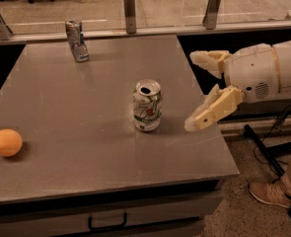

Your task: Knock 7up can over

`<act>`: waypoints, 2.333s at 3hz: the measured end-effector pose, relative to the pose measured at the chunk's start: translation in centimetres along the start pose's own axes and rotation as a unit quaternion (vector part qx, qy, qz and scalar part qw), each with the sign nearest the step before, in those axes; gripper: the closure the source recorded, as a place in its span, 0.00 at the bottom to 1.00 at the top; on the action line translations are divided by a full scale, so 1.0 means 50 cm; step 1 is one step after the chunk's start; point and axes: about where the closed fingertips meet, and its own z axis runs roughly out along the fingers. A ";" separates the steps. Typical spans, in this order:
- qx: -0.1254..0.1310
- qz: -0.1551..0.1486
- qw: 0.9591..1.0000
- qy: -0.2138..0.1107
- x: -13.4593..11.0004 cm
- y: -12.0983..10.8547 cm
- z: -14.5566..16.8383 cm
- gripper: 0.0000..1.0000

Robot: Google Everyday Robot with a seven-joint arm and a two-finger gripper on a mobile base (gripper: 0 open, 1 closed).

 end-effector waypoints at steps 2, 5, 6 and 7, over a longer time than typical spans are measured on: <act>-0.017 -0.009 1.000 -0.016 0.035 -0.001 0.041 0.00; -0.033 -0.033 0.998 -0.040 0.079 -0.012 0.098 0.00; -0.040 -0.040 0.997 -0.047 0.087 -0.014 0.131 0.00; -0.055 -0.043 0.996 -0.050 0.091 -0.014 0.169 0.00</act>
Offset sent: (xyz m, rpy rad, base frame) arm 0.0125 0.0082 -0.0469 0.0516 -0.0209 0.0575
